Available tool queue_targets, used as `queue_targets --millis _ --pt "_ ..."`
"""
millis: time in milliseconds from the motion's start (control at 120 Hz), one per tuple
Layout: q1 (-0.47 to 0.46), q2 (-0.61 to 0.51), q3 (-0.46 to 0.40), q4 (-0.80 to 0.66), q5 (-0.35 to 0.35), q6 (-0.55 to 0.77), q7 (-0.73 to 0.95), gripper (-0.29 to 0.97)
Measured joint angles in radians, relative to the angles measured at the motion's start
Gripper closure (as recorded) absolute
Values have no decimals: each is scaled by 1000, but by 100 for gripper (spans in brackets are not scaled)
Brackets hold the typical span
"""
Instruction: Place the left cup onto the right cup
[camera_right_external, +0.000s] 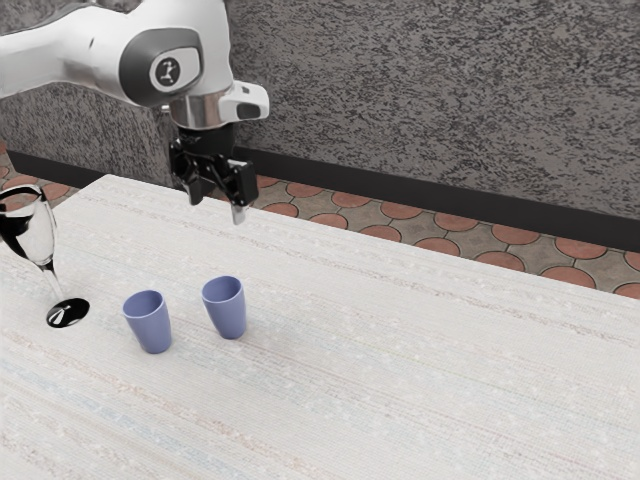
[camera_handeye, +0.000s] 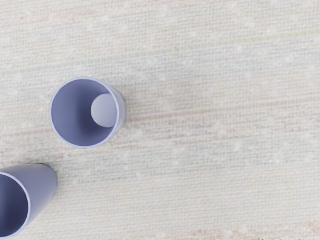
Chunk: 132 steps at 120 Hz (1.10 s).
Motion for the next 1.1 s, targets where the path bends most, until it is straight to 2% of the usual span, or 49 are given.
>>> queue_targets --millis 258,708,1100 --pt "12 -11 3 -116 -25 87 0 1" --pt "45 -29 3 -245 -43 201 0 16" --pt "137 -51 3 -326 -44 242 0 21"
